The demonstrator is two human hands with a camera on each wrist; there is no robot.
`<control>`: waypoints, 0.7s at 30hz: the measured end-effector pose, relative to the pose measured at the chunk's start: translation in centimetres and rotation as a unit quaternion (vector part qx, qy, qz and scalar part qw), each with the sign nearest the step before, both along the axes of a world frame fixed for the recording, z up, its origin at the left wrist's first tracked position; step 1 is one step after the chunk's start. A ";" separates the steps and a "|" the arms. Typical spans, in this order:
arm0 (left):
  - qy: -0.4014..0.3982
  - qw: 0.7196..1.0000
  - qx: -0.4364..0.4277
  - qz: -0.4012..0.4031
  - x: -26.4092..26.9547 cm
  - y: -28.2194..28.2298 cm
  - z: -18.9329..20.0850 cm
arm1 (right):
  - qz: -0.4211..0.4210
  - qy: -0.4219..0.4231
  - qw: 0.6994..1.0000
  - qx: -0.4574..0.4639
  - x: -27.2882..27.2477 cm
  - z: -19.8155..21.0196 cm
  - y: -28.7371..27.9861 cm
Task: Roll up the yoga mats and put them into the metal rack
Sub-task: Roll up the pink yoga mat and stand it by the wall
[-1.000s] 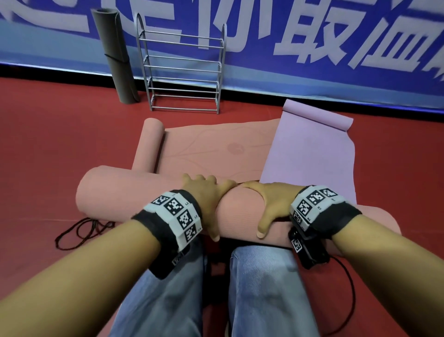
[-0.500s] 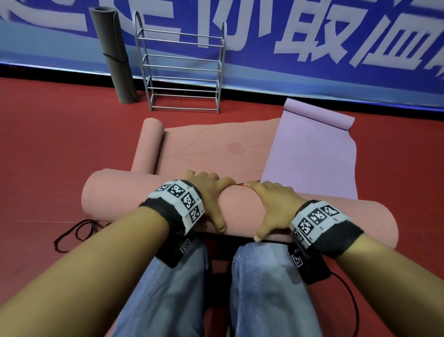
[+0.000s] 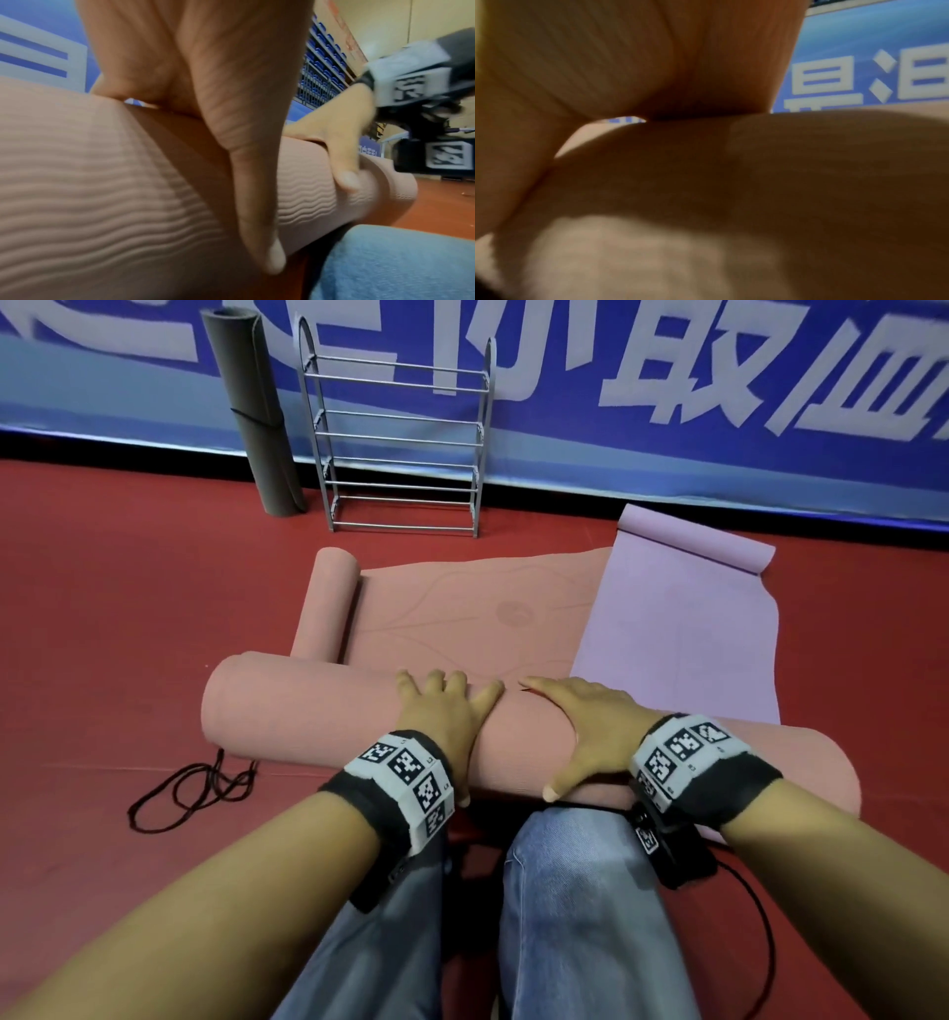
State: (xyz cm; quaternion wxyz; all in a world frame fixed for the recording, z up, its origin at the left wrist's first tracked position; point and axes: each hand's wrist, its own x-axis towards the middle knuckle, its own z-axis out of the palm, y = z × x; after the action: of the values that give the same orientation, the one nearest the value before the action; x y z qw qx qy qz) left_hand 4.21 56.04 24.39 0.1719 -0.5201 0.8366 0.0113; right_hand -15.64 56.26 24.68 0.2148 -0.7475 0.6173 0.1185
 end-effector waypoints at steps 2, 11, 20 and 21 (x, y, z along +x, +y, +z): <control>0.001 1.000 0.010 -0.002 0.0 -0.5 0.2 | 0.005 0.043 0.998 -0.039 0.3 -0.4 1.0; 0.010 0.999 0.037 0.012 -0.1 -1.7 0.4 | -0.001 0.074 0.993 -0.094 1.3 -1.6 1.8; 0.017 0.999 0.044 -0.021 0.4 -0.5 2.5 | 0.019 0.063 0.992 -0.104 1.4 1.2 3.3; 0.015 0.999 0.042 -0.030 0.5 -0.4 2.8 | 0.020 0.060 0.992 -0.105 1.4 1.7 3.6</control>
State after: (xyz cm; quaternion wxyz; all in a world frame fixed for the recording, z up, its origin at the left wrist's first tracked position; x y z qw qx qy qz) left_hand 4.70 55.69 27.16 0.1807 -0.4871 0.8530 0.0491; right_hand -14.26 59.87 26.34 0.0956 -0.7696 0.6230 0.1020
